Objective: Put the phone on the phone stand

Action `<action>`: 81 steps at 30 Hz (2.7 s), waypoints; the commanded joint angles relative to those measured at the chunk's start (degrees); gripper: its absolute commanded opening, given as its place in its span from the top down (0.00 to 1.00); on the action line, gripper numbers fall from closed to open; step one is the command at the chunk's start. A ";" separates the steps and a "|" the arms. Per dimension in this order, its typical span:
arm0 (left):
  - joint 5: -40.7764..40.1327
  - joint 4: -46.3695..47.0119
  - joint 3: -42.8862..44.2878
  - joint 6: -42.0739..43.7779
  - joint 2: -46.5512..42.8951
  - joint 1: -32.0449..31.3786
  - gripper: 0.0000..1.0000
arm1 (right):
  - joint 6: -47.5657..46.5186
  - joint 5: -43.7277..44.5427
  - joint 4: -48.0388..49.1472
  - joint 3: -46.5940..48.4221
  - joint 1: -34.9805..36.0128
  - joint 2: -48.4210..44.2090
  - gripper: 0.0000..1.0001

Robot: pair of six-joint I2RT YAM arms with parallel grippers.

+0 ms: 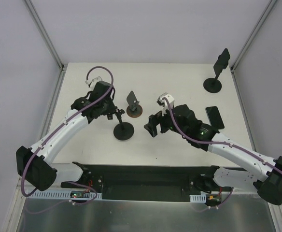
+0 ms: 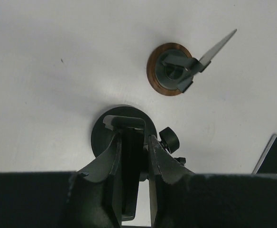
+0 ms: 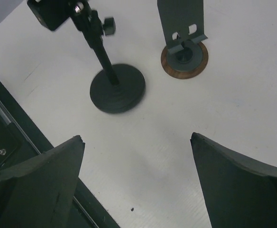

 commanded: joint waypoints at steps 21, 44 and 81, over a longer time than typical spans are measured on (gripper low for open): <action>-7.03 2.98 -7.08 2.50 -20.82 -14.77 0.01 | 2.65 25.55 27.93 -6.46 21.55 7.89 0.03; 16.31 10.89 -10.16 20.62 -28.41 -0.70 0.02 | 3.79 22.31 17.47 9.02 18.04 23.82 0.60; 31.25 15.37 -8.93 22.73 -27.53 1.68 0.01 | 12.05 0.86 -23.84 -2.94 -36.53 2.97 0.04</action>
